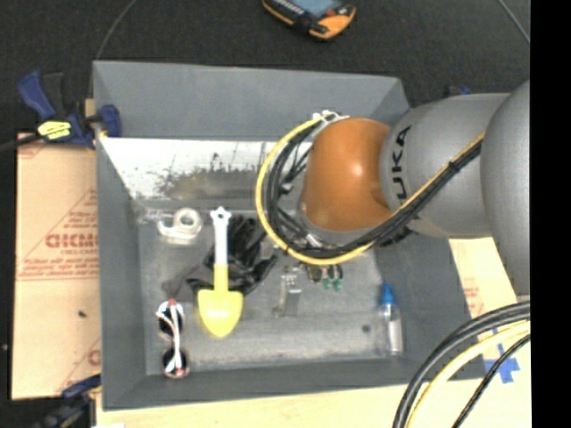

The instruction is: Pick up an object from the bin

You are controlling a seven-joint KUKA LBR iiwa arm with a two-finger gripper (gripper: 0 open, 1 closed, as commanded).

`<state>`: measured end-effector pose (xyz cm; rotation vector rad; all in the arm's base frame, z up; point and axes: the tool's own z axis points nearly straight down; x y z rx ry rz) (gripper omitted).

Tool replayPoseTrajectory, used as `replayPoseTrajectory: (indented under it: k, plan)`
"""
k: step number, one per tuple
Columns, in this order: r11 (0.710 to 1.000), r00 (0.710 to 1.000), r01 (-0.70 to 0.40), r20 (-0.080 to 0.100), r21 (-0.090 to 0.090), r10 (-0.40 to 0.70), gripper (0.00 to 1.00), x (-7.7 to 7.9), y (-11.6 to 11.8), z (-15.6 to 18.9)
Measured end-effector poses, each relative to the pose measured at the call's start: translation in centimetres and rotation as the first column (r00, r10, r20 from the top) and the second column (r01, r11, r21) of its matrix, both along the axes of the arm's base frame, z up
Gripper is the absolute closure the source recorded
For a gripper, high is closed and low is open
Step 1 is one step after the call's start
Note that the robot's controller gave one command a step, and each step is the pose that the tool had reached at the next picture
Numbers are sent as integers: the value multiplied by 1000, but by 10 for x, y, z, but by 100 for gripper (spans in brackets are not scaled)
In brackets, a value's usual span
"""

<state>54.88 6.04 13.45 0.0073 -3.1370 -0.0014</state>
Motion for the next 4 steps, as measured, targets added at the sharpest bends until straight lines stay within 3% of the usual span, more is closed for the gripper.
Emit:
replayPoseTrajectory:
  k: [1, 2, 3, 4]
  plan:
    - [1000, 1000, 3, 7, 1, -3, 0, 2, 0, 5]
    - [941, 940, -340, 5, 2, 340, 0, 25, 44, -65]
    - [832, 832, -554, 19, -4, 554, 0, 45, 75, 18]
    - [736, 736, -677, 7, 3, 677, 0, 14, 121, -35]
